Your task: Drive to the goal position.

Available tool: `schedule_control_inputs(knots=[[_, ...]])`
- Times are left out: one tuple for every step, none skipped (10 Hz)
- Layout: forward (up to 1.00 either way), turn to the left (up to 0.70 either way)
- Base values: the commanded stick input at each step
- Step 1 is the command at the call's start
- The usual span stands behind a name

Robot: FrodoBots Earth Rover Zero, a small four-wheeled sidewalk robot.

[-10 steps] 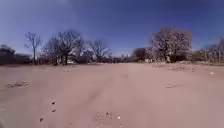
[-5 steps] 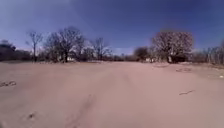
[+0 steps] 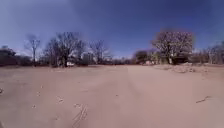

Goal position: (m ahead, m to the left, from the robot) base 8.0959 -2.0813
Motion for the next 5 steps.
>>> schedule_control_inputs(knots=[[1.0, 0.0], [1.0, 0.0], [1.0, 0.0], [1.0, 0.0], [1.0, 0.0]])
